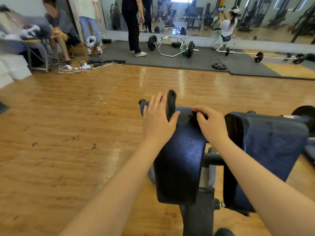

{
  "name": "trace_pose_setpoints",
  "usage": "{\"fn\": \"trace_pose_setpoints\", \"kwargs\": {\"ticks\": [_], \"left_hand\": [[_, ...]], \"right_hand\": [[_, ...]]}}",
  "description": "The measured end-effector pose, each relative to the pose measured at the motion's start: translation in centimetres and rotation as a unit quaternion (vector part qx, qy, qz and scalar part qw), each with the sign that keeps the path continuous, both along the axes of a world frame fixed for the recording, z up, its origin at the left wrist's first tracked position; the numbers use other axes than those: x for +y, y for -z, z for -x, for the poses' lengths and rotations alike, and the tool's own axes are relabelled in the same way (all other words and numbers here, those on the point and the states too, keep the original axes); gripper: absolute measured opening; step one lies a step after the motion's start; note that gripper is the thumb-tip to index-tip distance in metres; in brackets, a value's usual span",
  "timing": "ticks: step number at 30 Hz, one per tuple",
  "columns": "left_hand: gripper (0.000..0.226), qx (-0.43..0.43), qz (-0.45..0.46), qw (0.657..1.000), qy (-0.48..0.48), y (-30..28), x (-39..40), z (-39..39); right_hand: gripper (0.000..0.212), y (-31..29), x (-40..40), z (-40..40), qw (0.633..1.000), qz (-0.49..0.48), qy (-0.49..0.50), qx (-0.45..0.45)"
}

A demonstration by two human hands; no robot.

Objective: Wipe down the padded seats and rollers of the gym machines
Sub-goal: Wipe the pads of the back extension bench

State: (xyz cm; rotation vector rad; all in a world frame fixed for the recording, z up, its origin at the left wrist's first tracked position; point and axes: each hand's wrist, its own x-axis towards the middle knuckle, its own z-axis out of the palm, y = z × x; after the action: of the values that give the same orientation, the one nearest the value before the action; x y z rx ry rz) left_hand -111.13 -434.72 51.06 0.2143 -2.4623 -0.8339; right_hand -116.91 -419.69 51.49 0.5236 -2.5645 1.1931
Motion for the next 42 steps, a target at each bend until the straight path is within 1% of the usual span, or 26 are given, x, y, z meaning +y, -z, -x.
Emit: {"fn": "trace_pose_setpoints", "kwargs": {"ticks": [1, 2, 3, 4, 5, 7, 8, 9, 10, 11, 12, 13, 14, 15, 16, 17, 19, 21, 23, 26, 28, 31, 34, 36, 39, 42], "left_hand": [[0.072, -0.045, 0.122, 0.992, 0.011, 0.0, 1.1, 0.8], [0.077, -0.074, 0.207, 0.975, 0.026, 0.3, 2.1, 1.4], [0.082, -0.090, 0.248, 0.963, 0.045, 0.4, 2.9, 1.5], [0.084, -0.100, 0.254, 0.960, 0.067, 0.4, 3.0, 1.6], [0.084, -0.104, 0.234, 0.962, 0.096, 0.2, 2.6, 1.6], [0.080, -0.093, 0.129, 0.976, 0.151, -0.9, 1.0, 1.1], [0.077, -0.065, 0.074, 0.983, 0.153, -1.4, 0.0, 0.7], [0.076, -0.037, 0.041, 0.990, 0.133, -1.8, -0.9, 0.3], [0.077, -0.027, 0.036, 0.994, 0.102, -2.0, -1.8, -0.1], [0.080, -0.044, 0.044, 0.995, 0.078, -1.8, -2.5, -0.5], [0.086, -0.080, 0.052, 0.993, 0.067, -1.5, -3.0, -0.8], [0.093, -0.120, 0.052, 0.989, 0.067, -1.0, -3.2, -1.1], [0.099, -0.152, 0.048, 0.984, 0.073, -0.5, -3.3, -1.5], [0.105, -0.170, 0.043, 0.981, 0.081, 0.1, -3.4, -1.7], [0.109, -0.177, 0.044, 0.980, 0.085, 0.6, -3.4, -1.9], [0.112, -0.182, 0.052, 0.979, 0.079, 0.8, -3.3, -2.0], [0.114, -0.189, 0.095, 0.976, 0.046, 0.8, -2.7, -1.9], [0.110, -0.173, 0.156, 0.972, 0.020, 0.5, -1.6, -1.5], [0.106, -0.158, 0.209, 0.965, 0.023, 0.7, -0.3, -0.8], [0.117, -0.192, 0.244, 0.950, 0.038, 1.3, 0.8, 0.1], [0.122, -0.212, 0.256, 0.943, 0.031, 1.6, 0.6, 0.2], [0.124, -0.221, 0.274, 0.936, 0.020, 1.3, 0.7, 0.1], [0.126, -0.232, 0.278, 0.932, -0.001, 1.2, 1.3, 0.0], [0.128, -0.241, 0.287, 0.927, -0.009, 1.1, 1.5, 0.1], [0.131, -0.249, 0.300, 0.921, -0.022, 1.1, 1.7, 0.1], [0.131, -0.286, 0.297, 0.911, -0.026, 0.4, 2.1, 0.3]], "right_hand": [[0.031, -0.1, 0.9, 0.0, 1.000, 0.012, 0.019, -0.002], [0.032, -0.2, 1.8, 0.0, 0.999, 0.032, 0.042, -0.006], [0.032, -0.3, 2.5, 0.0, 0.996, 0.058, 0.067, -0.010], [0.033, -0.6, 3.1, 0.0, 0.992, 0.081, 0.091, -0.011], [0.034, -0.8, 3.5, 0.0, 0.990, 0.092, 0.110, -0.005], [0.036, -1.3, 3.3, -0.2, 0.992, 0.067, 0.106, 0.021], [0.037, -1.7, 2.5, -0.3, 0.995, 0.041, 0.085, 0.029], [0.037, -2.0, 1.3, -0.4, 0.998, 0.016, 0.057, 0.034], [0.037, -2.3, -0.4, -0.6, 0.999, -0.001, 0.022, 0.038], [0.037, -2.6, -2.2, -0.8, 0.999, -0.011, -0.022, 0.041], [0.038, -2.7, -3.9, -1.0, 0.996, -0.027, -0.070, 0.044], [0.042, -2.4, -5.4, -1.2, 0.990, -0.070, -0.114, 0.050], [0.049, -1.9, -6.3, -1.3, 0.977, -0.141, -0.146, 0.064], [0.058, -1.2, -6.6, -1.2, 0.959, -0.219, -0.160, 0.086], [0.064, -0.4, -6.3, -1.1, 0.942, -0.273, -0.160, 0.109], [0.068, 0.1, -5.5, -1.0, 0.934, -0.297, -0.153, 0.125], [0.066, 1.0, -3.3, -0.7, 0.939, -0.284, -0.127, 0.146], [0.062, 2.0, -1.1, -0.6, 0.949, -0.249, -0.087, 0.173], [0.060, 3.1, -0.1, -0.5, 0.953, -0.221, -0.058, 0.198], [0.050, 4.5, -0.2, -0.2, 0.961, -0.162, -0.045, 0.219], [0.045, 5.0, -0.4, -0.1, 0.961, -0.138, -0.052, 0.232], [0.046, 5.1, -0.2, 0.0, 0.959, -0.128, -0.072, 0.244], [0.047, 5.3, 0.8, -0.4, 0.961, -0.118, -0.105, 0.229], [0.054, 5.8, 2.2, -0.8, 0.960, -0.129, -0.116, 0.218], [0.069, 5.5, 3.8, -1.6, 0.955, -0.175, -0.154, 0.185], [0.071, 3.5, 5.0, -1.1, 0.953, -0.188, -0.185, 0.148]]}}
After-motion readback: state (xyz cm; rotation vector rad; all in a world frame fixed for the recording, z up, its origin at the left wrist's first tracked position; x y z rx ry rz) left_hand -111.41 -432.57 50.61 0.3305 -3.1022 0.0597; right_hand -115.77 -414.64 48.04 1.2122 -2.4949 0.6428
